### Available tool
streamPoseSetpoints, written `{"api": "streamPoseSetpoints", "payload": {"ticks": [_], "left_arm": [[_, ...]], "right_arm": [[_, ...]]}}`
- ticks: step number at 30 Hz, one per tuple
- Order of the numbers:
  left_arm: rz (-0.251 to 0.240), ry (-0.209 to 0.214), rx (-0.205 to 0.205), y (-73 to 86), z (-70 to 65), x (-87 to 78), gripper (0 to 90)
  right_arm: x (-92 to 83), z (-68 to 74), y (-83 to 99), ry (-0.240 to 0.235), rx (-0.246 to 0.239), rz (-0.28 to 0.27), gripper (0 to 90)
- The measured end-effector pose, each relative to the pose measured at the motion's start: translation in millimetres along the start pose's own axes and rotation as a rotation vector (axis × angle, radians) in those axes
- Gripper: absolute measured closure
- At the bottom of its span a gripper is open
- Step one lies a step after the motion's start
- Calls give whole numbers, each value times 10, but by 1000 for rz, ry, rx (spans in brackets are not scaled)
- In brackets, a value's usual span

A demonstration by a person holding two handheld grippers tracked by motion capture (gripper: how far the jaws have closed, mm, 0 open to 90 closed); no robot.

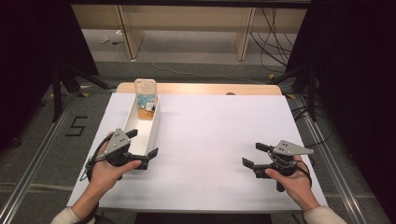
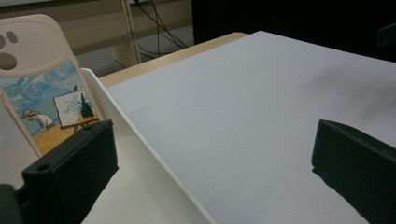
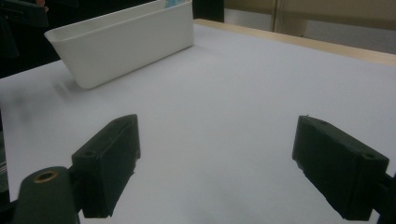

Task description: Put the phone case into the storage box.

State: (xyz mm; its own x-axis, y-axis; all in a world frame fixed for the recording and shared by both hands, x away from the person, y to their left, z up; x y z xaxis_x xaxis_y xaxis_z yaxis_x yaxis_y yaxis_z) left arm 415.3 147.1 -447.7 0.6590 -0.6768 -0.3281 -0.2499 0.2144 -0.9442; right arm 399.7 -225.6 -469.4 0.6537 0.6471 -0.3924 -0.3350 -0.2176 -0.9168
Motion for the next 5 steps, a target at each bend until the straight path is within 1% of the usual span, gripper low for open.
{"api": "streamPoseSetpoints", "payload": {"ticks": [5], "left_arm": [[1, 8, -6, 2, -13, 5, 4]], "right_arm": [[2, -2, 2, 1, 2, 1, 160]]}}
Point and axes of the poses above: each handheld gripper's, and its own axes: x roughly forward along the jaws, y roughly out of its underside, z roughly to its left, the point moved 8 cm from there along x, roughly forward along the jaws, and after that the axes turned 5 degrees about y, right-handed, at the moved point
